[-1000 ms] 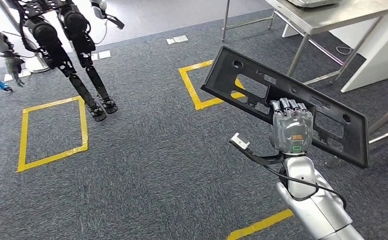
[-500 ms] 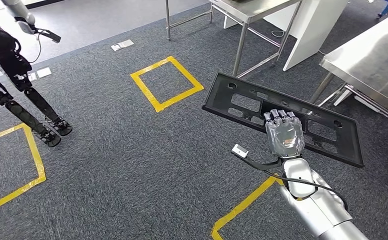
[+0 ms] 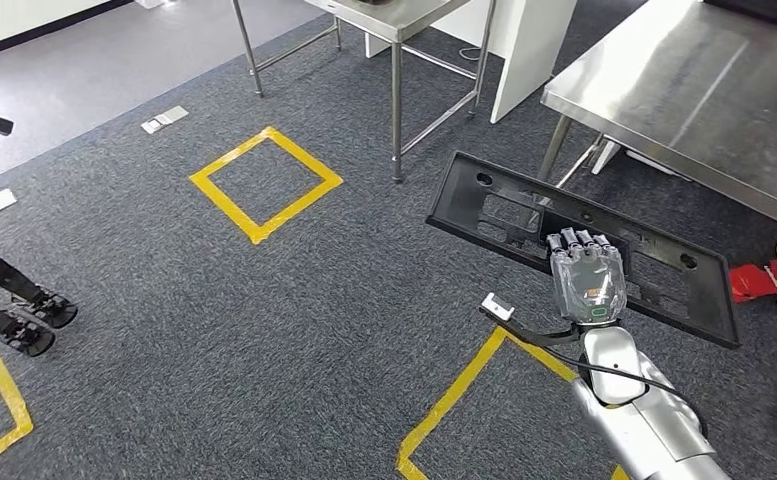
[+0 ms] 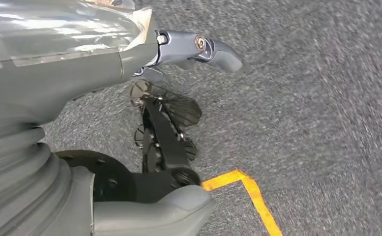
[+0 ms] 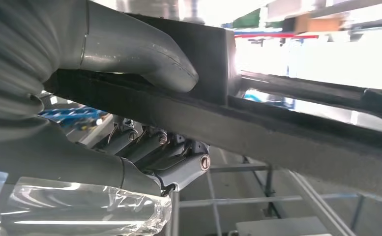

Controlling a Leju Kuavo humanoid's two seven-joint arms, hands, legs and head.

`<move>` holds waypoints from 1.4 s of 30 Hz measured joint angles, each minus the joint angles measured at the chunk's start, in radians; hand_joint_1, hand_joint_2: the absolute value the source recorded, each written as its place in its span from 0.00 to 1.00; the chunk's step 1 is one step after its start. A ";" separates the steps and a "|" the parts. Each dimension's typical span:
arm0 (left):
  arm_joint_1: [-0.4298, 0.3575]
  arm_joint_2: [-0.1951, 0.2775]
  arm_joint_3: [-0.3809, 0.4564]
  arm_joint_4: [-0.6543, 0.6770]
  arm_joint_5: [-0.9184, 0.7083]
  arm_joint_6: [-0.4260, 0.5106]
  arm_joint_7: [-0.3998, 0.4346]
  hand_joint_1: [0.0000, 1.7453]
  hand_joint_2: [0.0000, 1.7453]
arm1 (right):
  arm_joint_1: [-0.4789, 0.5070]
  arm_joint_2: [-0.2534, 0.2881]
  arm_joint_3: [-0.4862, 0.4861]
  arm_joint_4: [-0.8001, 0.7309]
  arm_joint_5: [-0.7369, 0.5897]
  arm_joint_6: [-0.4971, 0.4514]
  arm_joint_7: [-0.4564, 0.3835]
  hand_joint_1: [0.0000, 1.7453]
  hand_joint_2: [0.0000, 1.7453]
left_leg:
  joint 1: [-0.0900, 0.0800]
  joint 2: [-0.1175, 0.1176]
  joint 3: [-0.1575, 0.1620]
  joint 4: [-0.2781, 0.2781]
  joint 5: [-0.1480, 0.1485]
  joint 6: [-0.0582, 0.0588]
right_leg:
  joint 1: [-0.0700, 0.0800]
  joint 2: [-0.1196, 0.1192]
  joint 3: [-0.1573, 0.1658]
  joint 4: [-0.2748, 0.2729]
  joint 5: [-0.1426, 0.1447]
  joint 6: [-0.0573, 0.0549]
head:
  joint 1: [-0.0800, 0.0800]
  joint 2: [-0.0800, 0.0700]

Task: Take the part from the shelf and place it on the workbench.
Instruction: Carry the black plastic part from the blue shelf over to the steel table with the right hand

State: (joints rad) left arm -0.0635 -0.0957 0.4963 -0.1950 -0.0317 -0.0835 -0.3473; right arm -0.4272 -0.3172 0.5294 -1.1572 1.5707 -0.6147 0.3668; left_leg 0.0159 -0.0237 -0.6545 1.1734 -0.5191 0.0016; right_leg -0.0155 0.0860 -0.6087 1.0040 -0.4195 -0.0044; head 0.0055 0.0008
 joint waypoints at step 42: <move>-0.067 0.003 -0.017 -0.008 -0.014 0.003 0.004 0.00 1.00 | -0.053 0.035 -0.070 0.049 -0.003 -0.017 -0.085 1.00 1.00 | -0.003 0.021 0.083 -0.189 0.071 0.045 | -0.004 -0.068 -0.149 0.253 -0.100 0.032 | 0.013 0.000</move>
State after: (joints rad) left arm -0.1309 -0.0924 0.4791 -0.2026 -0.0454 -0.0808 -0.3438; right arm -0.4804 -0.2826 0.4594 -1.1087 1.5675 -0.6321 0.2822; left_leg 0.0134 -0.0024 -0.5710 0.9840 -0.4485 0.0463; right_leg -0.0199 0.0180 -0.7576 1.2574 -0.5192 0.0281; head 0.0190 0.0008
